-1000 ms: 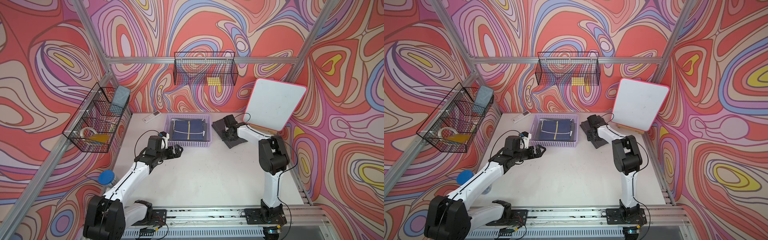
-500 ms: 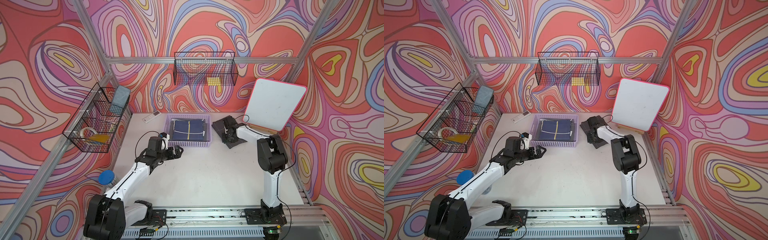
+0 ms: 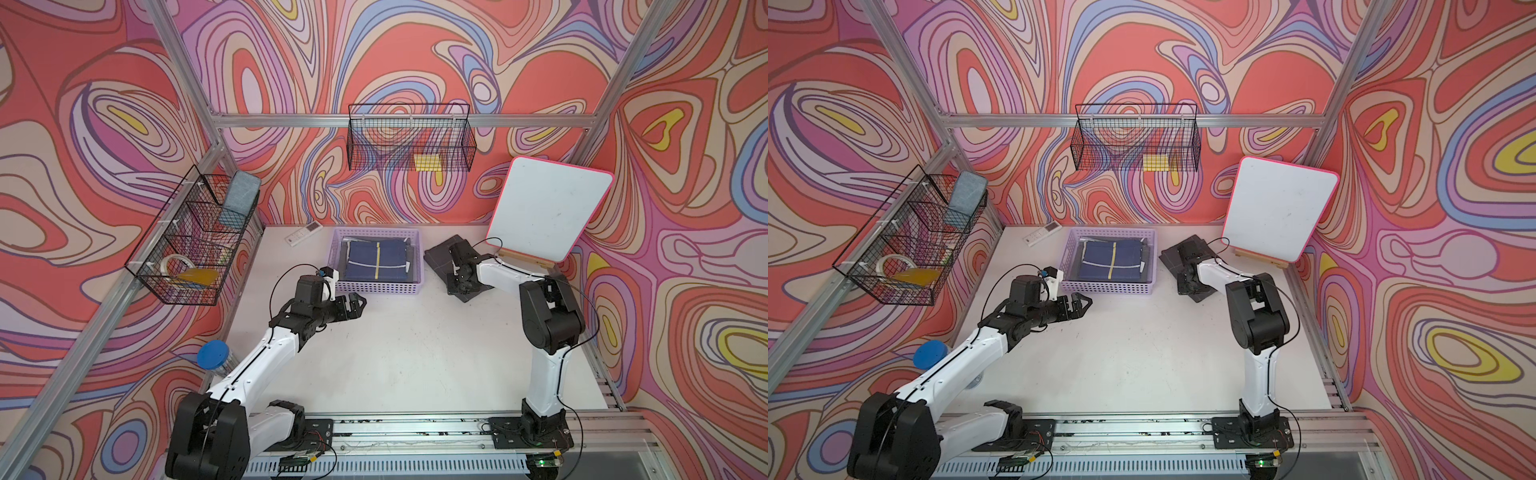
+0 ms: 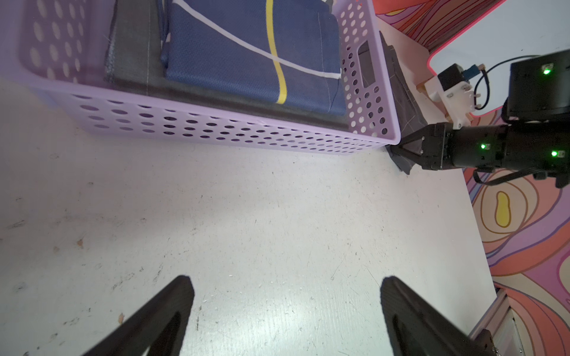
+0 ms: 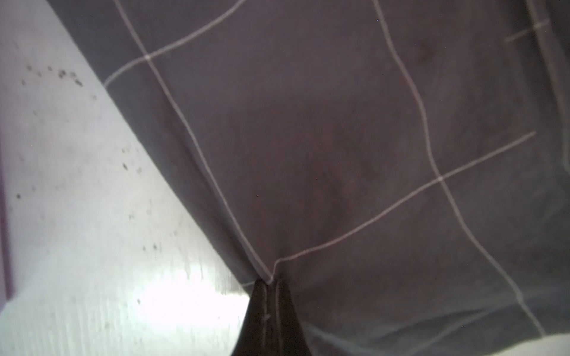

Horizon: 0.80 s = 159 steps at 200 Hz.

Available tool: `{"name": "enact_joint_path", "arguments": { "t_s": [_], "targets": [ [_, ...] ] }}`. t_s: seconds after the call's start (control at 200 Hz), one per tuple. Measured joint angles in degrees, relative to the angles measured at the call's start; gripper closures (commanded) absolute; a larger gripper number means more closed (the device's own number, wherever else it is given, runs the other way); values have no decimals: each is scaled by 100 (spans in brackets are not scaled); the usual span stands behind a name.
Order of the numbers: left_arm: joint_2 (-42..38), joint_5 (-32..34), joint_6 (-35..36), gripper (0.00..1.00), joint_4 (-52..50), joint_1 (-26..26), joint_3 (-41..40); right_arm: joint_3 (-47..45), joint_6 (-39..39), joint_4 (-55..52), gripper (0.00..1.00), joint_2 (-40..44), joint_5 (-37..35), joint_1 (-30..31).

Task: Put the folded pillowcase in the basket
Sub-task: Move the pillowcase to the center of the board.

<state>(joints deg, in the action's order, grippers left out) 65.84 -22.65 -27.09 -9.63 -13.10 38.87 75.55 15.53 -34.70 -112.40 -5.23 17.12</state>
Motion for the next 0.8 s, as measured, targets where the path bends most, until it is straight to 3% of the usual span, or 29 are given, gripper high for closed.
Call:
{"name": "enact_joint_path", "arguments": {
  "t_s": [0.265, 0.305, 0.371, 0.416, 0.641, 0.796],
  "targets": [
    [-181, -63, -57, 1, 15, -7, -127, -1526, 520, -168, 97, 1458, 133, -2],
    [-201, -79, -61, 1, 15, -11, -146, -1683, 599, -221, 90, 1716, 168, 0],
    [-227, -81, -61, 1, 13, -11, -179, -1888, 682, -254, 59, 2096, 234, -2],
    [-247, -83, -61, 1, 7, -11, -195, -1974, 726, -269, 53, 2306, 317, 0],
    [-367, -79, -76, 1, -4, -11, -219, -1847, 520, -175, 51, 2446, 693, 15],
    [-481, -76, -83, 1, -55, -11, -225, -1296, 284, 85, 53, 1939, 984, 37]
  ]
}}
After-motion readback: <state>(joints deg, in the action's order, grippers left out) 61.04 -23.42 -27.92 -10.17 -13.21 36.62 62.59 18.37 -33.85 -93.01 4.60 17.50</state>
